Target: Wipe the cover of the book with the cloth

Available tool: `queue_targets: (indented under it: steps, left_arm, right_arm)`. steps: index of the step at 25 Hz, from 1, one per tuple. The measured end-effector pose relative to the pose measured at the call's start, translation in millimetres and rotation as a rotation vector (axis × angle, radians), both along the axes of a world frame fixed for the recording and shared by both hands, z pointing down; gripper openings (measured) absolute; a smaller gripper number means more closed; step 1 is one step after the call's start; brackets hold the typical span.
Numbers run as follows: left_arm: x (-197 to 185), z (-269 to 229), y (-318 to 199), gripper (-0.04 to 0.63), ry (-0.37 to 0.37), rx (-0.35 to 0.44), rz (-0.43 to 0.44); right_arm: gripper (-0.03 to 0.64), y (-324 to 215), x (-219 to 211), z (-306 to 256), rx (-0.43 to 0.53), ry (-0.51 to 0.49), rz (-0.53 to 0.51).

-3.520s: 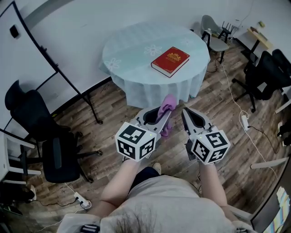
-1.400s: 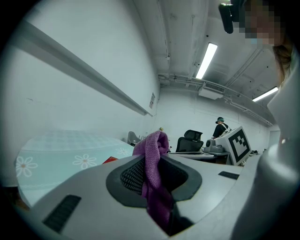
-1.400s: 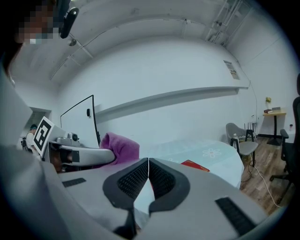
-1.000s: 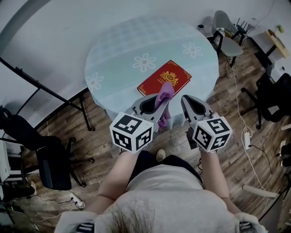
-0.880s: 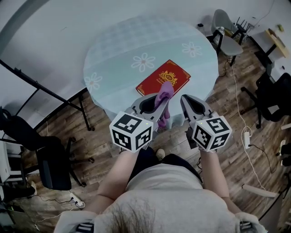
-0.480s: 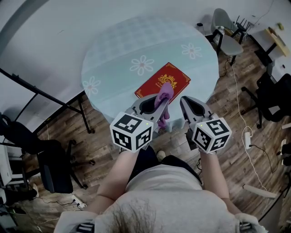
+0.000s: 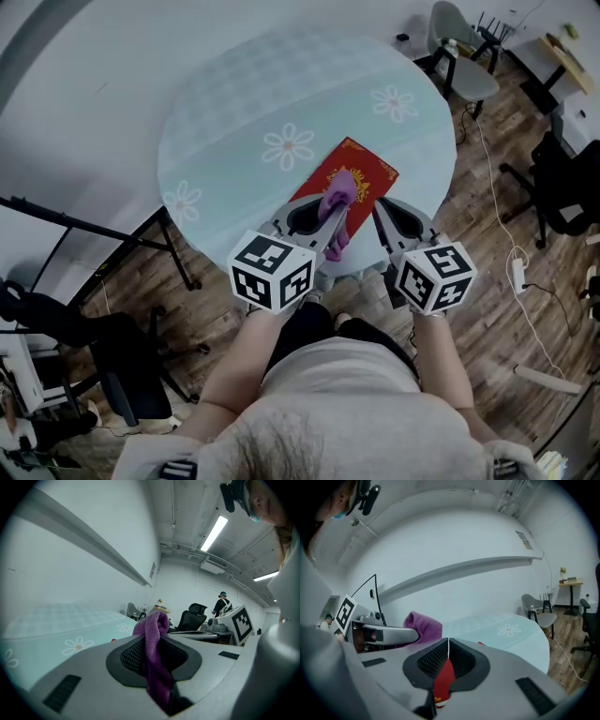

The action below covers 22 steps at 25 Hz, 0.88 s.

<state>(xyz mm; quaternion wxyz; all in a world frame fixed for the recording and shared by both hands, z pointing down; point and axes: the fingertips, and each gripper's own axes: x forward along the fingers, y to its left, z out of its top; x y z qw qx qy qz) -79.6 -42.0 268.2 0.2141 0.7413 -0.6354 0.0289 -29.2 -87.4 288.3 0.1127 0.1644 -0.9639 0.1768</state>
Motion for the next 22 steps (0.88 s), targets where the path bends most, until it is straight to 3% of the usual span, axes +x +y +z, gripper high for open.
queue_targets:
  steps: [22]
  left_arm:
    - [-82, 25, -103, 0.081, 0.002, -0.048, 0.182]
  right_arm:
    - [0.023, -89, -65, 29, -0.075, 0.014, 0.211]
